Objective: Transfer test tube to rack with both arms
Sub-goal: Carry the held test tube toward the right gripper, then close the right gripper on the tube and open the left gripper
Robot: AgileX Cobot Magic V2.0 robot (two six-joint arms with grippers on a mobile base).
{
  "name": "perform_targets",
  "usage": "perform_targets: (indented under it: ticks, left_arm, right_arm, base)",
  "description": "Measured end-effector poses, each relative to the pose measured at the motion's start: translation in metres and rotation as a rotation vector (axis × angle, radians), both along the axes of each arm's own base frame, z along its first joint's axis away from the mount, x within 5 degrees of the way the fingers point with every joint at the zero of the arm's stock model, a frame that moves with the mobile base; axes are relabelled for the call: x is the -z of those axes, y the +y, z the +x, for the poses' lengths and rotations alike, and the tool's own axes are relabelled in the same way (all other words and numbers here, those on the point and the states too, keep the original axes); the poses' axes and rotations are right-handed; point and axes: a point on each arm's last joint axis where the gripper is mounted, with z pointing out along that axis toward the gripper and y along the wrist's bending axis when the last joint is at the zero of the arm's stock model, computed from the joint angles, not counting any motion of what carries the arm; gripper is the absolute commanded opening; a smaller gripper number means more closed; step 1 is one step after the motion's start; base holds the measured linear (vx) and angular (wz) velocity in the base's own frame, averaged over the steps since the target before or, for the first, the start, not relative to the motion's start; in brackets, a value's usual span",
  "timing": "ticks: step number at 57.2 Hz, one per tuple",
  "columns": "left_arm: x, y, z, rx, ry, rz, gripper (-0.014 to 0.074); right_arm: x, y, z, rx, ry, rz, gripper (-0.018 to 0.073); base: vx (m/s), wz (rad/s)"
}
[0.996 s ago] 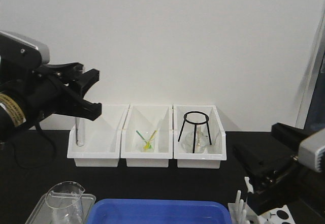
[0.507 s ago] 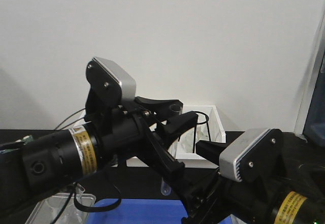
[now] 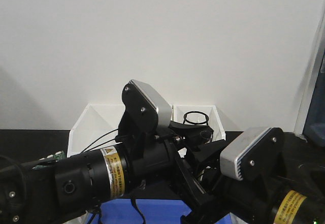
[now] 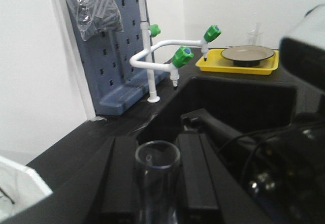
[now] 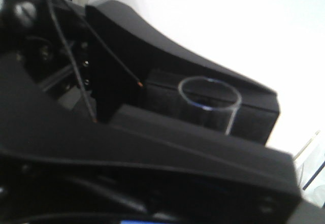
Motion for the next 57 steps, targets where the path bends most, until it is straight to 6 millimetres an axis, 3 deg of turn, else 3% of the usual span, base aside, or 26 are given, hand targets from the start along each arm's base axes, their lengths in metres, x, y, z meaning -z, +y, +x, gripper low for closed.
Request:
perform_targets:
  ticks: [20,35,40,48,57]
  left_arm:
    - [0.0039,0.0038,0.0047,-0.066,0.015,0.045,-0.0007]
    - [0.0034,0.0034,0.0042,-0.059,0.012,0.041,-0.0006]
    - [0.0034,0.0034,0.0042,-0.059,0.012,0.041,0.0001]
    - [0.0034,0.0033,0.0041,-0.058,0.012,0.040,0.0074]
    - [0.0034,0.0034,0.0041,-0.058,0.012,0.039,0.0256]
  right_arm:
    - [0.0007,-0.0007,0.0005,0.008,0.012,0.002,0.0290]
    - [0.0002,-0.0013,0.0011,0.015,0.018,0.016,-0.0003]
    - [0.0000,-0.0015,0.0012,0.015,0.017,0.019,-0.0013]
    - [-0.0001,-0.0015,0.0012,0.014,0.016,0.019,-0.0012]
    - [-0.0001,-0.0014,0.0012,0.014,0.016,0.019,-0.0012]
  base:
    - [0.00,0.00]
    - [0.00,0.00]
    - [0.00,0.00]
    - [0.00,0.00]
    - [0.00,0.00]
